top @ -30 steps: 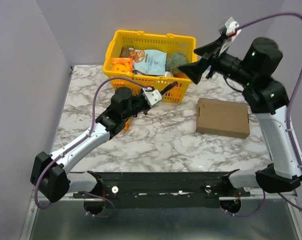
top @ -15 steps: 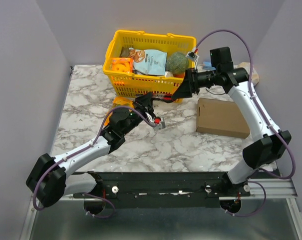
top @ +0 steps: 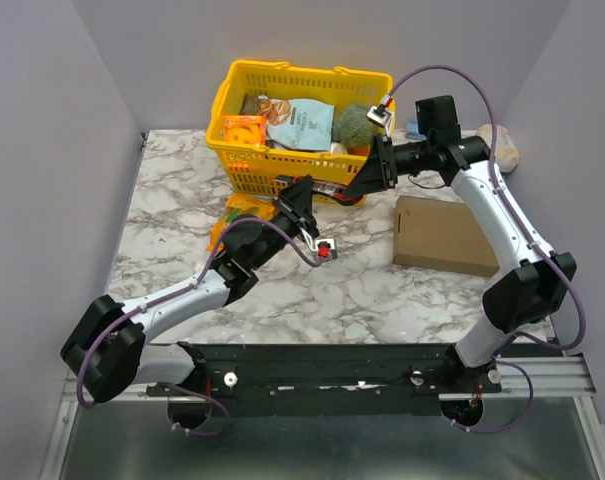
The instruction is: Unpack the express box
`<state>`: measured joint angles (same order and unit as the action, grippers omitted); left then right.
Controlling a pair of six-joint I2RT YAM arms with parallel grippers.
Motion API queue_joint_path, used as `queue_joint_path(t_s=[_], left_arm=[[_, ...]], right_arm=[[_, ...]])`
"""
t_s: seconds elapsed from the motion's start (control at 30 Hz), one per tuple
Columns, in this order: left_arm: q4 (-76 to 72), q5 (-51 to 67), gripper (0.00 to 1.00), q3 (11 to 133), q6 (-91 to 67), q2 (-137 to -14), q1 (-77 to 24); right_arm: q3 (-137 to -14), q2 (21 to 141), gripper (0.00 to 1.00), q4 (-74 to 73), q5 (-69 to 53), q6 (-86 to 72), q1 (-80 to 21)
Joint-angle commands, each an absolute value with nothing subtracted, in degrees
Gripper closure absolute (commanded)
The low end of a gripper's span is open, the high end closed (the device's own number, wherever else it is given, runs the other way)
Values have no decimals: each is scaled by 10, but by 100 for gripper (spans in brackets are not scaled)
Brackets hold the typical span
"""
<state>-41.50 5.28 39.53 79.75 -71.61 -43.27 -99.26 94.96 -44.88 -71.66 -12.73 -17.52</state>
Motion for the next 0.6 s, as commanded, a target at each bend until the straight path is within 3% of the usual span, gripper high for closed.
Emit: queue_joint_path(t_s=[0.0, 0.43, 0.5, 0.53, 0.57], left_arm=[[-480, 50, 100, 412, 829, -734, -437], [-498, 59, 100, 424, 831, -752, -440], [-498, 55, 100, 425, 832, -756, -440], [-497, 54, 100, 427, 831, -756, -440], [-494, 54, 100, 428, 829, -756, -439]], right_arm=[[-986, 962, 29, -437, -737, -149, -176], [-974, 975, 52, -436, -725, -140, -177], [-972, 978, 66, -435, -732, -137, -178], [-969, 978, 95, -433, -736, -133, -178], [-967, 976, 100, -428, -735, -125, -177]])
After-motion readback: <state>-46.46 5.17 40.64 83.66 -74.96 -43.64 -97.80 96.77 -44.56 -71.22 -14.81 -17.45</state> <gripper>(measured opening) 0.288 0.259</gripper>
